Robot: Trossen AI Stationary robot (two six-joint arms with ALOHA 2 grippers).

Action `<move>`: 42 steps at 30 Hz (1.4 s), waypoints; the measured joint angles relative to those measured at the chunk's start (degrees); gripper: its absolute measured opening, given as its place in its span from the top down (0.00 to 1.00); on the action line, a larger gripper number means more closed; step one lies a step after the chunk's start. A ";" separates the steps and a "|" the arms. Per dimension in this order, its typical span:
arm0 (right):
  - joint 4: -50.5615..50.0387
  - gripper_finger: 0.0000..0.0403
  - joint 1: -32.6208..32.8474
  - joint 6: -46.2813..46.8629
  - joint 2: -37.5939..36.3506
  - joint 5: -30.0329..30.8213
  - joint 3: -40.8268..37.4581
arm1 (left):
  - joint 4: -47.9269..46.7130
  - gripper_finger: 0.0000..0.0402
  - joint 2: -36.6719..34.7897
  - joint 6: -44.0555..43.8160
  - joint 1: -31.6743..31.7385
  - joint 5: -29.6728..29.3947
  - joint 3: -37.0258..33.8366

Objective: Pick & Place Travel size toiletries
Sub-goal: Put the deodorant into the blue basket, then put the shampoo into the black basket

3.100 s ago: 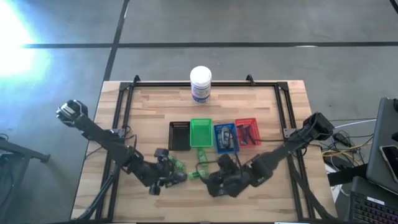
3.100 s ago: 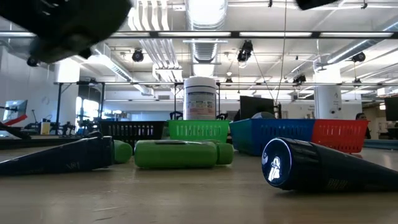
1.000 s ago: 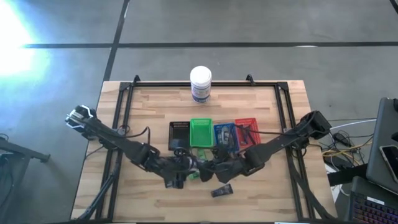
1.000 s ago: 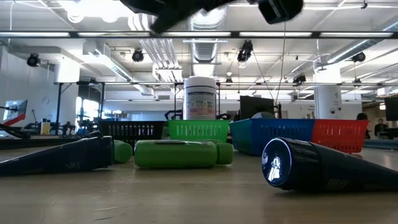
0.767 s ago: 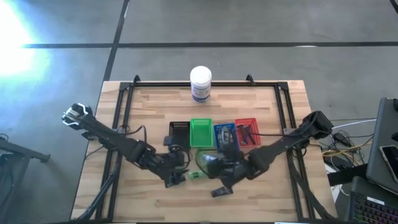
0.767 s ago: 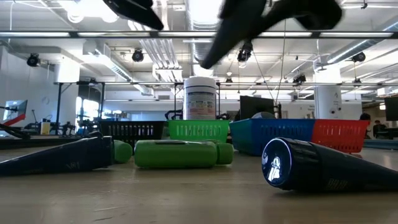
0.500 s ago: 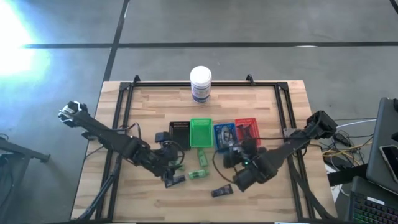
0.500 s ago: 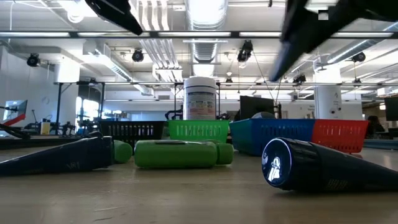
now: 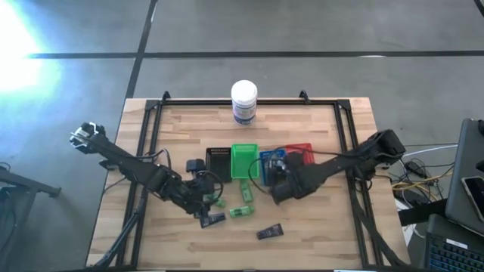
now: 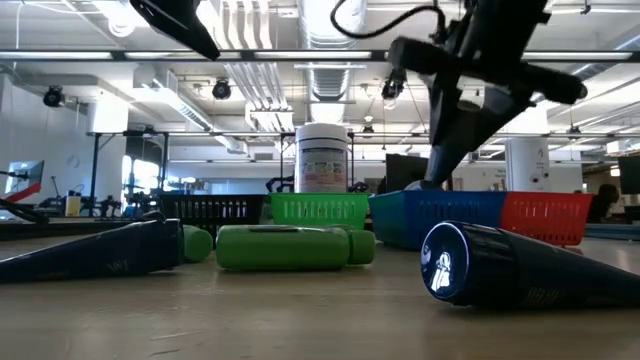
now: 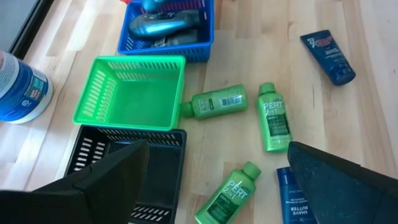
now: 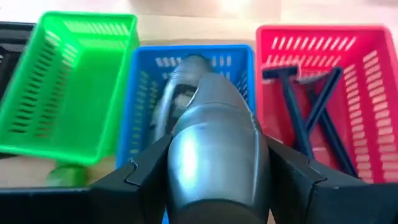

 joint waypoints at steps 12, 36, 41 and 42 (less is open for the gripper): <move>8.50 0.35 -0.56 -2.18 0.09 -4.50 -5.73 | -3.31 0.03 0.00 0.12 0.00 3.91 -0.04; 0.88 0.11 4.57 -10.21 -0.06 -2.63 3.30 | 16.38 0.03 1.48 25.17 -0.27 21.15 -17.17; 0.64 0.14 6.61 -11.21 -0.09 -2.67 6.52 | 18.50 0.09 4.62 28.76 1.37 21.85 -17.83; 0.52 0.15 6.89 -11.10 -0.09 -2.67 6.88 | 18.54 0.11 5.36 29.35 1.78 22.19 -17.85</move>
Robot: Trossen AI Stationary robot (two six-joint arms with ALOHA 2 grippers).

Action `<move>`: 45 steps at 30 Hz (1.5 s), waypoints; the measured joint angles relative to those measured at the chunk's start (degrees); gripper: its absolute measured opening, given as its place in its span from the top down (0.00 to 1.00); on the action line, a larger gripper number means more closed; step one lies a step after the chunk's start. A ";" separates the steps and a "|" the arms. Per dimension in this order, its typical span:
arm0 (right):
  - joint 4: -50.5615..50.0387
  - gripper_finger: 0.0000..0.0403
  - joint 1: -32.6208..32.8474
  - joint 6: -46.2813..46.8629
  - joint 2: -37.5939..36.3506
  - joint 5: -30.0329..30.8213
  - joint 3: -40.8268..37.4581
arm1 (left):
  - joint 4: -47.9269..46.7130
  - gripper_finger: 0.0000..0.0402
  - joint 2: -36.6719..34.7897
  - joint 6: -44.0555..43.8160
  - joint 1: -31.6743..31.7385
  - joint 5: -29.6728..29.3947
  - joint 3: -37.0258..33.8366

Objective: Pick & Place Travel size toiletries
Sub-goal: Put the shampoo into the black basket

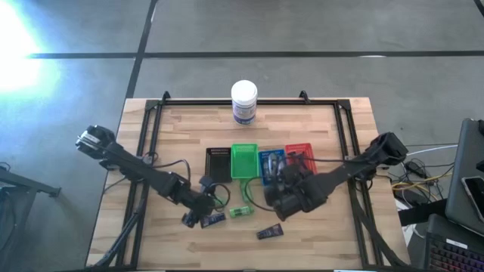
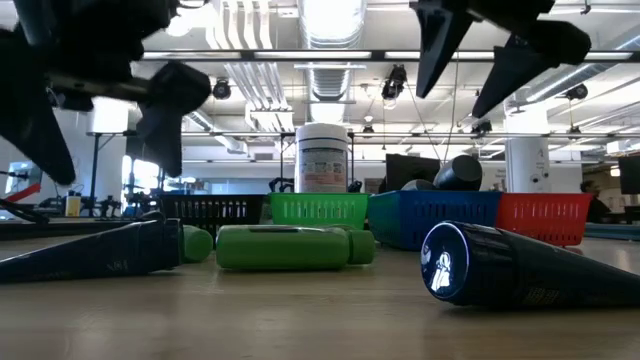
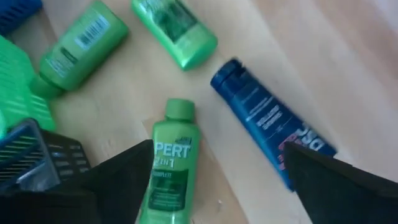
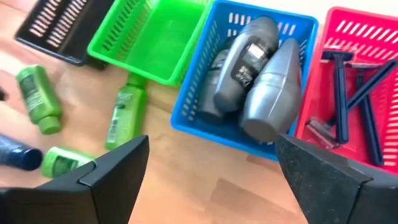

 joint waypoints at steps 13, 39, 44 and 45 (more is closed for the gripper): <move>0.04 0.16 1.00 3.80 0.00 -0.15 -0.01 | 0.79 0.33 5.72 4.99 7.13 0.79 0.00; -0.07 0.18 1.37 2.55 0.01 -0.55 -0.08 | -2.74 0.64 9.16 4.81 9.02 6.37 0.02; -0.20 0.21 1.37 2.29 0.00 -0.56 -0.08 | -7.36 0.67 6.46 1.16 8.31 4.50 1.89; -0.17 0.21 1.37 2.19 0.00 -0.54 -0.08 | -8.50 0.67 5.38 -0.05 8.13 3.85 2.71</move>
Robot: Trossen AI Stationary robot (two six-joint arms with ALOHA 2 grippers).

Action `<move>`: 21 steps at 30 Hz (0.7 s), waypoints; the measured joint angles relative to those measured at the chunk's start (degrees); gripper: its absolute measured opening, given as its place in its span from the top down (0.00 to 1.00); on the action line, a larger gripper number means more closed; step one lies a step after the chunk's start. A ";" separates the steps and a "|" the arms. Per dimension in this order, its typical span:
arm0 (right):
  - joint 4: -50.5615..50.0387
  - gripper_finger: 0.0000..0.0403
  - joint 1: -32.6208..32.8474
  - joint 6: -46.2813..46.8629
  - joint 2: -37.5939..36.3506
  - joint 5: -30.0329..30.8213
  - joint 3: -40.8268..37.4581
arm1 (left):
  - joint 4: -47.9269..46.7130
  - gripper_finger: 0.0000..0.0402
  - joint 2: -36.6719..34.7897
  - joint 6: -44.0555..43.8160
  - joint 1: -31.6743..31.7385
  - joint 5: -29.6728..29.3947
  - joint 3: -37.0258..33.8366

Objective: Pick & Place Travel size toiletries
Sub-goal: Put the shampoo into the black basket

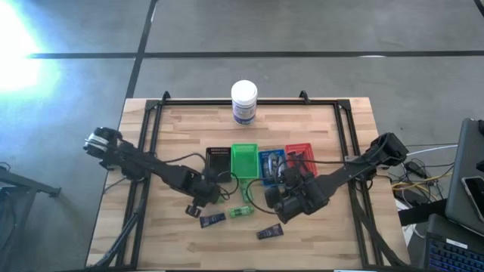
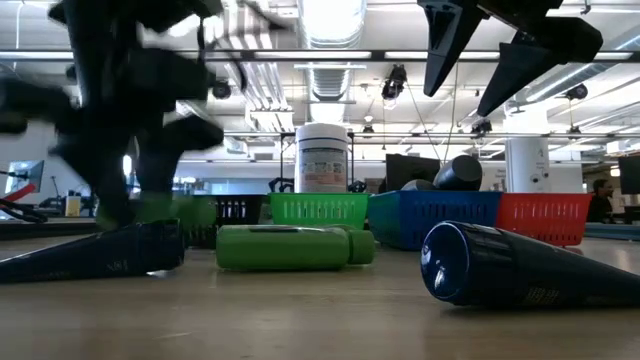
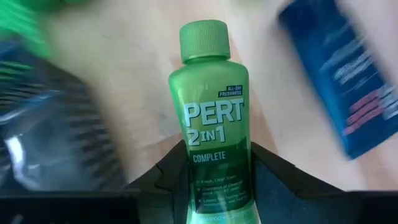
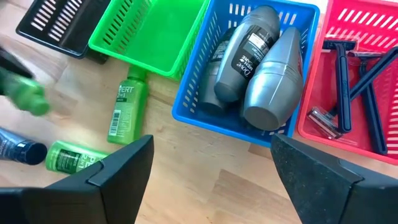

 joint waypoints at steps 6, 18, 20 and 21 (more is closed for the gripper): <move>0.00 0.24 0.00 -0.16 0.00 0.02 0.00 | -2.69 0.67 -8.79 -13.99 -0.07 -3.47 2.91; -0.04 0.24 -0.02 3.43 0.00 2.76 0.00 | 0.95 0.67 -14.92 -72.83 8.40 -9.52 -1.64; -0.04 0.23 -0.02 3.38 0.00 3.06 0.00 | 2.30 0.67 -14.01 -76.27 9.68 -10.11 -2.89; -0.04 0.22 -0.02 3.38 0.00 3.06 0.00 | 2.45 0.67 -13.41 -77.89 10.32 -10.89 -3.33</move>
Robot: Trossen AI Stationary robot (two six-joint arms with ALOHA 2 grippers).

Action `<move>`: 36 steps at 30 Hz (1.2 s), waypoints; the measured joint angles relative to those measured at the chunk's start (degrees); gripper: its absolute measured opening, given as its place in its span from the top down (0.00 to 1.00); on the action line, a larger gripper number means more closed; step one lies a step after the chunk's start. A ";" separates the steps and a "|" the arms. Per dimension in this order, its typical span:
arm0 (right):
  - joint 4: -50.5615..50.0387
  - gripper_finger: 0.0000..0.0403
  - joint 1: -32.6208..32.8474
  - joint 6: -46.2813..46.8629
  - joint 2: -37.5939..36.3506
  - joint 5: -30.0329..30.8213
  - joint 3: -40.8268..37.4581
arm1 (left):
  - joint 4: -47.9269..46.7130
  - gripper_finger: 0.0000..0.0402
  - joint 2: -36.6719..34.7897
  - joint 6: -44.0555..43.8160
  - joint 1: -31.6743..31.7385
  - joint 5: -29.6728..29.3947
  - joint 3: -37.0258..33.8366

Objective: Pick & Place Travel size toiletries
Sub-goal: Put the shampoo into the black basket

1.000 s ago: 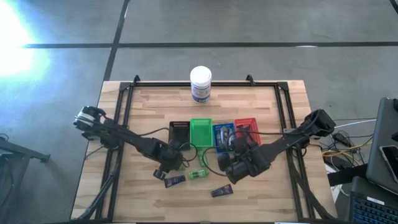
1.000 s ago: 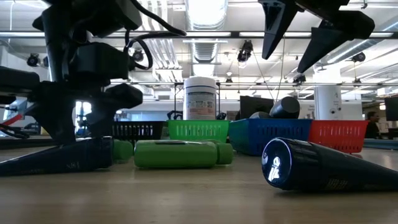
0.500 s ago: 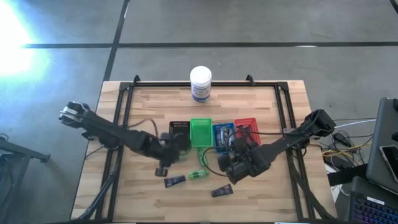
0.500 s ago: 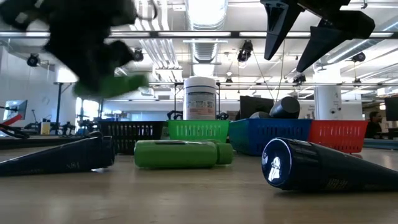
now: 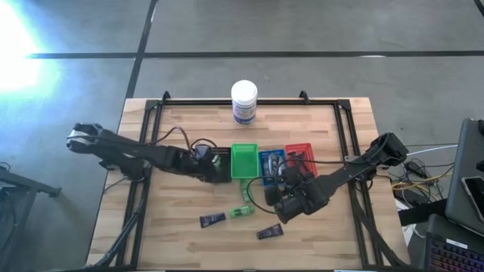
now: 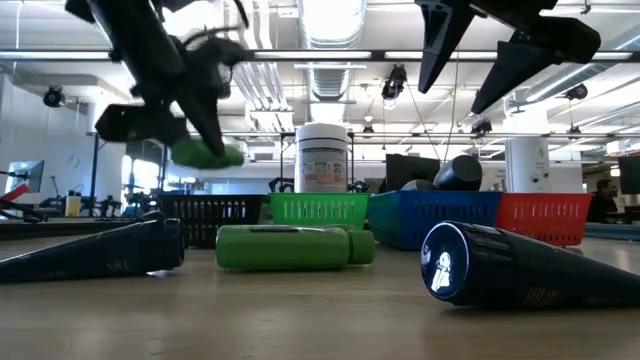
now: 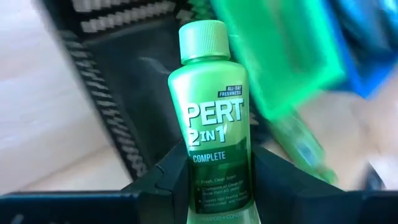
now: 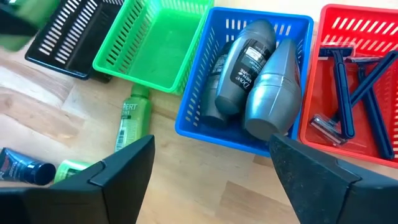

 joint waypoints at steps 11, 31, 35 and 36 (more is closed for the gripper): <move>0.01 0.16 0.11 -1.15 0.00 0.15 0.00 | 2.04 0.58 5.30 -5.99 5.35 -2.97 -1.31; -0.24 0.17 2.29 -1.81 -0.09 -0.03 -0.02 | 4.18 0.40 -1.69 12.80 2.73 3.65 -1.29; -0.21 0.18 2.38 -2.83 -0.09 -0.21 -0.02 | 5.37 0.40 -4.75 31.94 -1.20 11.18 -1.27; -0.21 0.18 2.38 -3.01 -0.09 -0.32 -0.02 | 5.27 0.40 -5.10 34.46 -2.57 12.75 -1.27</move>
